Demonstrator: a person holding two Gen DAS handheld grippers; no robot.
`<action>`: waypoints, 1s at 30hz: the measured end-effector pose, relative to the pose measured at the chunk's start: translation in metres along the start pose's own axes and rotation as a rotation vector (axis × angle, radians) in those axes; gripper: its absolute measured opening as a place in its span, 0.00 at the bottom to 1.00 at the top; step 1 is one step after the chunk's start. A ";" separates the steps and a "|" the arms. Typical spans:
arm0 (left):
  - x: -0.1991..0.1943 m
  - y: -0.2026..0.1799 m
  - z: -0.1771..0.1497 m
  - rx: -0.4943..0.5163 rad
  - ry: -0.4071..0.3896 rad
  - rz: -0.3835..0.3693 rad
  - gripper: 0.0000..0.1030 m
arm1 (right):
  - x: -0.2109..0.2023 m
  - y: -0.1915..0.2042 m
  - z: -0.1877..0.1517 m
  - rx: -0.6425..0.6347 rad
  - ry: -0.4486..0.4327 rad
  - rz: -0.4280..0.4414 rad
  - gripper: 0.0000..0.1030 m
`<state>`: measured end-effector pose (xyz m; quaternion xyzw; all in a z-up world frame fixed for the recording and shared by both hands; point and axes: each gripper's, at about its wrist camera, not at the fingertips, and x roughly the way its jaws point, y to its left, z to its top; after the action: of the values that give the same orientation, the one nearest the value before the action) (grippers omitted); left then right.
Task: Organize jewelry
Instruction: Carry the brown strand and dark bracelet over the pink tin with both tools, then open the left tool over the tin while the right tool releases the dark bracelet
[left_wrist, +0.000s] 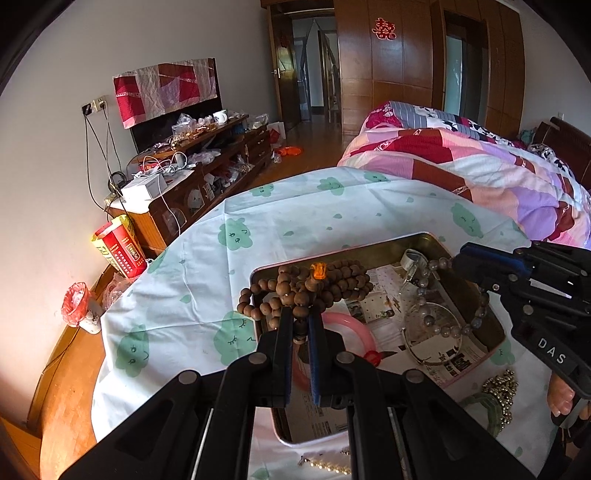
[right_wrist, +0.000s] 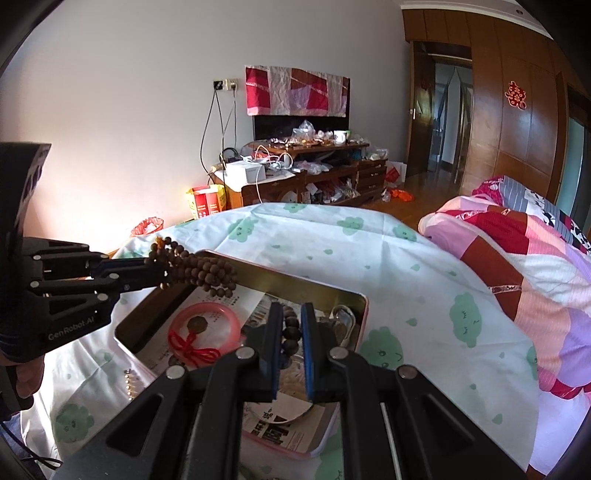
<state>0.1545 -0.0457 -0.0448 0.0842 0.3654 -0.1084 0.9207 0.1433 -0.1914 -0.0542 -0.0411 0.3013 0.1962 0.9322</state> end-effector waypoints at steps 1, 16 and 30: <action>0.001 -0.001 0.000 0.003 0.000 0.001 0.06 | 0.002 -0.001 -0.001 0.004 0.003 0.000 0.12; 0.000 -0.002 -0.008 0.001 -0.033 0.087 0.70 | 0.009 -0.009 -0.012 0.029 0.019 -0.084 0.35; 0.009 0.009 -0.019 -0.041 0.013 0.119 0.70 | 0.002 -0.003 -0.016 0.024 -0.003 -0.093 0.50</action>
<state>0.1504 -0.0342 -0.0643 0.0876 0.3679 -0.0456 0.9246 0.1371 -0.1971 -0.0685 -0.0438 0.3000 0.1492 0.9412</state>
